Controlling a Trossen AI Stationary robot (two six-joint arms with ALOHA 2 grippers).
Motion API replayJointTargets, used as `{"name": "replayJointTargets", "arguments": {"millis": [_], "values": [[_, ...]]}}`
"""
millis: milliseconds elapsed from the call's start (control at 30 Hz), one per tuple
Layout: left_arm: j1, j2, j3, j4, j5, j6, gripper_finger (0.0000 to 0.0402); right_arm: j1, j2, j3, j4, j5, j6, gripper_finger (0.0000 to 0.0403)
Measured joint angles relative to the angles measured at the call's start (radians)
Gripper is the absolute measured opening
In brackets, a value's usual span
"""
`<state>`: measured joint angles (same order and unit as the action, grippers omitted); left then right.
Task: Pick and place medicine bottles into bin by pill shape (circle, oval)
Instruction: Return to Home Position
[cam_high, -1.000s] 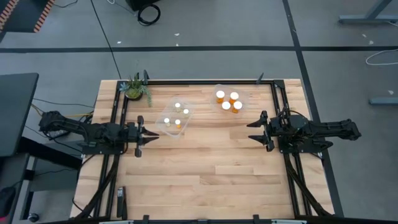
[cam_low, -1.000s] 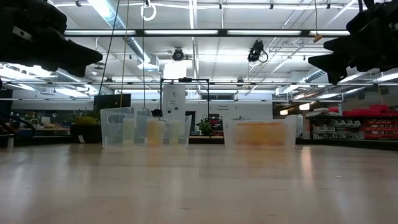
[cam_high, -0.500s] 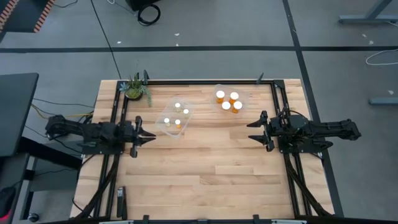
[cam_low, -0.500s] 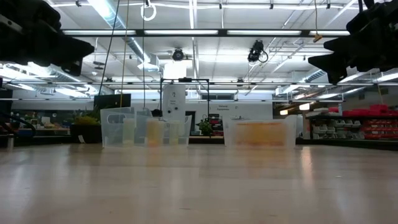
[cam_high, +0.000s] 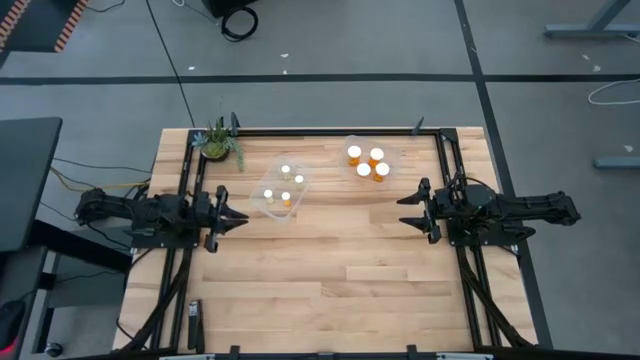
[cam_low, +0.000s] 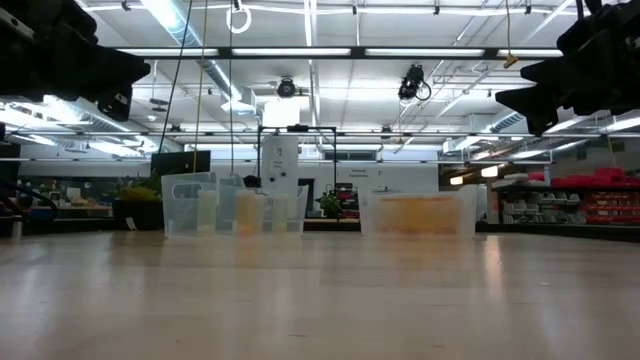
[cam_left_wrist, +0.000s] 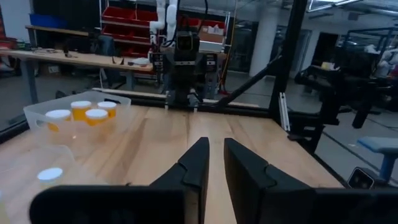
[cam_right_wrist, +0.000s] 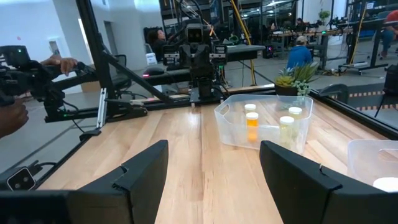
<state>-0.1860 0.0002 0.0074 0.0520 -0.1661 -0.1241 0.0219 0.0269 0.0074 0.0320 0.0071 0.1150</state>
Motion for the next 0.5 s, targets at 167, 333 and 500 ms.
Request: {"name": "replayJointTargets", "arguments": {"millis": [167,333,500], "values": [[0.0,0.0,0.0,-0.003,0.0,0.074,0.0051,0.0,0.0,0.0,0.0,0.0,0.0,0.0261],[0.0,0.0,0.001,-0.02,0.001,0.084,0.0055,0.0,0.0,0.0,0.0,0.0,0.0,0.0261],[0.0,0.0,0.001,-0.022,0.001,0.093,0.0059,0.0,0.0,0.0,0.0,0.0,0.0,0.0261]]}}
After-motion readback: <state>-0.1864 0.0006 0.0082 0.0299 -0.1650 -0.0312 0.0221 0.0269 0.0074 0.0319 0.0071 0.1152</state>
